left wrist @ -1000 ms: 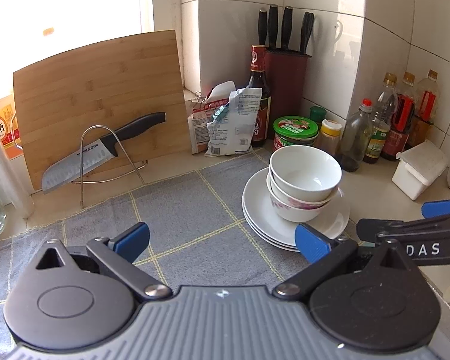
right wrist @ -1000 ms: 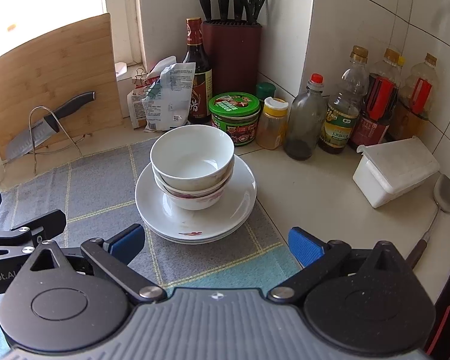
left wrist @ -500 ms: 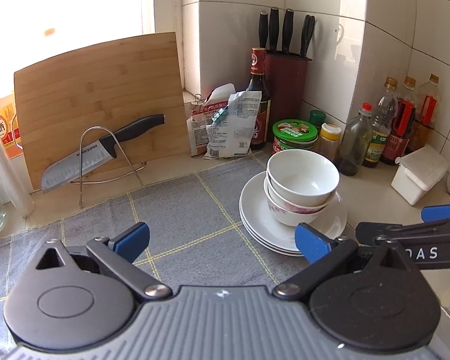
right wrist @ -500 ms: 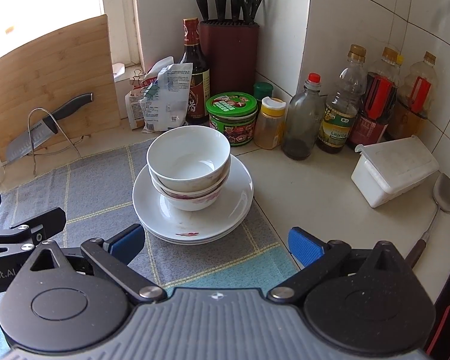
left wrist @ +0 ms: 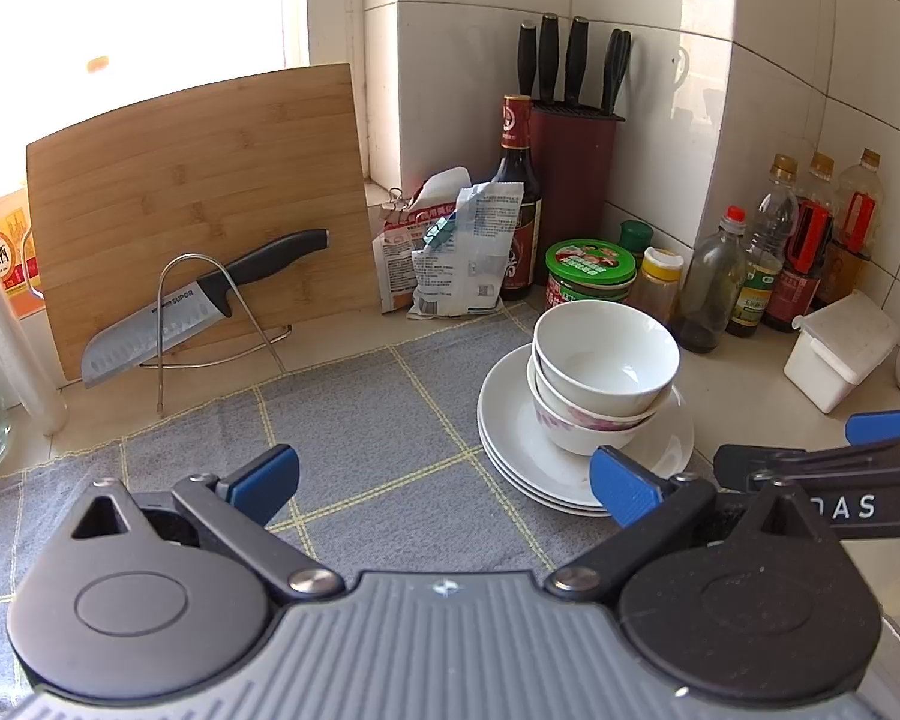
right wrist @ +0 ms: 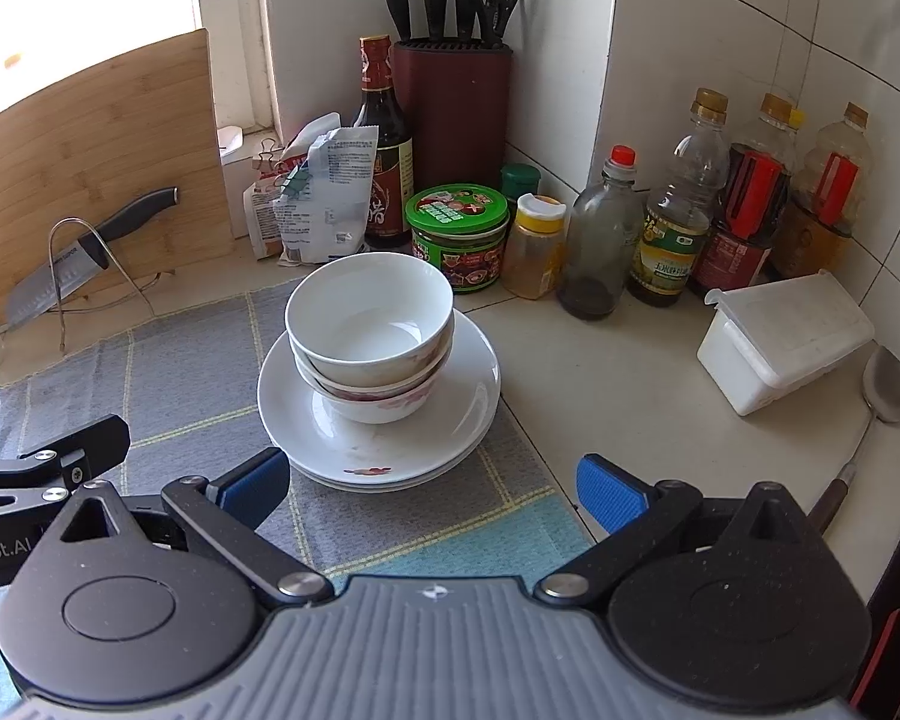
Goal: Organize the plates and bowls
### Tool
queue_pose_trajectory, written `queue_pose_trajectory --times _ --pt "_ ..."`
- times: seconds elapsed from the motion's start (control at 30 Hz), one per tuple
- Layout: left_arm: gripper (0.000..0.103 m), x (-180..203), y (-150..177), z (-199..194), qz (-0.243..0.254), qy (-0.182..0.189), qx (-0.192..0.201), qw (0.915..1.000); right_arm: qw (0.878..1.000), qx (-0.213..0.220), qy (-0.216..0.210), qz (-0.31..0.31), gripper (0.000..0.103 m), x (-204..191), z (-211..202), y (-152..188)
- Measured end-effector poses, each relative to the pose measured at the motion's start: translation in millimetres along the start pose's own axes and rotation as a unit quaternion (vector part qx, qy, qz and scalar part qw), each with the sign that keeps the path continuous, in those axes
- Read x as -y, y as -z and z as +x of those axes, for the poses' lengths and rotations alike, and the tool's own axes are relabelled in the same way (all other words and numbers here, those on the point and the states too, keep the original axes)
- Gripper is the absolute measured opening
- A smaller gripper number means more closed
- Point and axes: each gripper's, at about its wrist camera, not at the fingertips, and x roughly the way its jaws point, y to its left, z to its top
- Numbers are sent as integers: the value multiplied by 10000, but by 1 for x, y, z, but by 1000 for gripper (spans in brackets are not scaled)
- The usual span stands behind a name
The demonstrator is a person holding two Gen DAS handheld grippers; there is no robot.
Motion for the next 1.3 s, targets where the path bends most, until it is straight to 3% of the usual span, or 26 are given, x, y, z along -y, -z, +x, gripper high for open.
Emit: queue_pose_trajectory --times 1.3 --pt "102 1 -4 2 -33 -35 10 10000 10000 8 47 -38 103 1 2 -7"
